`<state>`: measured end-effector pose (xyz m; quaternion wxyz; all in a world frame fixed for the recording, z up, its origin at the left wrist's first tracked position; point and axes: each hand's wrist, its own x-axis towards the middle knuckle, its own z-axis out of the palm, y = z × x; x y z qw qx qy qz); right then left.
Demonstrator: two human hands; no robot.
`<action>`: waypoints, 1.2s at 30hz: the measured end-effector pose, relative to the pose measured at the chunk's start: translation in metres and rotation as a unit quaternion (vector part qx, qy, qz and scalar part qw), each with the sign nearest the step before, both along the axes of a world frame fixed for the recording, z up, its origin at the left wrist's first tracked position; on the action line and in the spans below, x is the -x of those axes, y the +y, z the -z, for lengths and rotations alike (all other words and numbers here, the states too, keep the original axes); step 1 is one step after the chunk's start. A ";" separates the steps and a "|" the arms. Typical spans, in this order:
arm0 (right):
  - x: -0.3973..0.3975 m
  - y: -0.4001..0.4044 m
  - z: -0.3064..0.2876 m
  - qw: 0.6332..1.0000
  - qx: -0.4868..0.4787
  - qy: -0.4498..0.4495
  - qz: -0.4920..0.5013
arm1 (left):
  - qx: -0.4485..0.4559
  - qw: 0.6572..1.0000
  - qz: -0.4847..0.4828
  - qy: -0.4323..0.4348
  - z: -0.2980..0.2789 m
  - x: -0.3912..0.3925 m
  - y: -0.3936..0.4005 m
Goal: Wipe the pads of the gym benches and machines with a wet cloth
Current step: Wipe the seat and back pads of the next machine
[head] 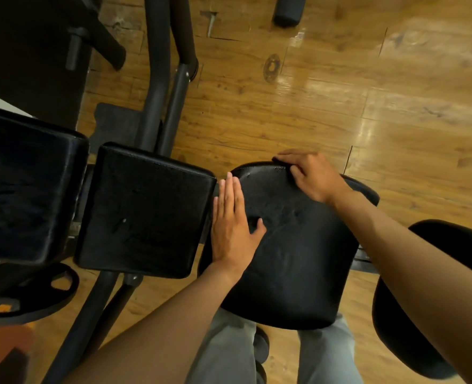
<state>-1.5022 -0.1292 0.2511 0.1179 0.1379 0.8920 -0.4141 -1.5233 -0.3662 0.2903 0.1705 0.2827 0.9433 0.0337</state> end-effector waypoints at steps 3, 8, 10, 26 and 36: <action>-0.046 0.028 0.015 0.998 0.008 -0.026 0.064 | 0.013 1.000 -0.011 0.006 0.000 -0.004 0.003; -0.119 0.063 0.047 0.990 -0.006 -0.069 0.119 | 0.026 0.999 -0.041 0.009 -0.001 -0.027 0.016; -0.137 0.074 0.057 0.988 -0.013 -0.097 0.118 | 0.031 0.999 -0.042 -0.001 0.000 -0.039 0.023; -0.181 0.047 -0.037 0.948 -0.266 -0.048 0.167 | 0.057 0.973 0.224 0.028 -0.075 -0.052 0.120; -0.241 0.087 -0.227 0.838 -0.448 0.056 0.306 | -0.180 0.928 0.318 0.076 -0.205 -0.113 0.209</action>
